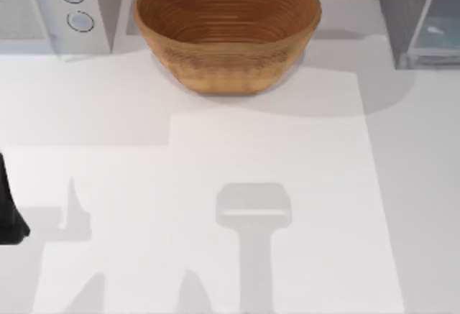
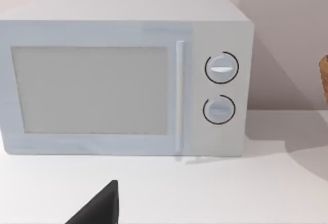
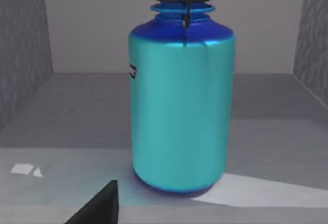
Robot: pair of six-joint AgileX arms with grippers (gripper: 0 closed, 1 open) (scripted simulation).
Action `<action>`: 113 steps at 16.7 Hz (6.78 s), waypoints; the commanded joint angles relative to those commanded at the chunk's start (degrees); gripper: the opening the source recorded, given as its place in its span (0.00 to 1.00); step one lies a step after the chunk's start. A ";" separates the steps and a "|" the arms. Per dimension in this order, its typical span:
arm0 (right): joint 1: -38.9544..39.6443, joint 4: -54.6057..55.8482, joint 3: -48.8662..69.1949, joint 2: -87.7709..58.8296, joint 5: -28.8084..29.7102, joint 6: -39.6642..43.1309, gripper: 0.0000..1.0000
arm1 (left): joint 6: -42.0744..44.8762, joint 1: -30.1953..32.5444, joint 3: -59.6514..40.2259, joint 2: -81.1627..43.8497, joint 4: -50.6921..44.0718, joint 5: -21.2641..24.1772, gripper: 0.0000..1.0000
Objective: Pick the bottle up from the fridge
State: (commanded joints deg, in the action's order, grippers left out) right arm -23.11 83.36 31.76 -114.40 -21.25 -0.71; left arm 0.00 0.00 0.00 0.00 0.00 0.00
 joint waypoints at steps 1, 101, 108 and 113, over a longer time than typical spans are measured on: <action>1.40 -1.90 4.26 -1.92 1.44 0.02 1.00 | 0.00 0.00 0.00 0.00 0.00 0.00 1.00; 20.44 -74.65 -26.54 101.21 18.87 0.26 0.00 | 0.00 0.00 0.00 0.00 0.00 0.00 1.00; 23.11 -83.36 -31.76 114.40 21.25 0.71 0.00 | 0.00 0.00 0.00 0.00 0.00 0.00 1.00; 22.94 -83.27 -31.64 114.16 21.16 0.59 0.00 | 0.00 0.00 0.00 0.00 0.00 0.00 1.00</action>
State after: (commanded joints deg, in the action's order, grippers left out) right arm -0.17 0.09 0.11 -0.23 -0.08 -0.12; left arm 0.00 0.00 0.00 0.00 0.00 0.00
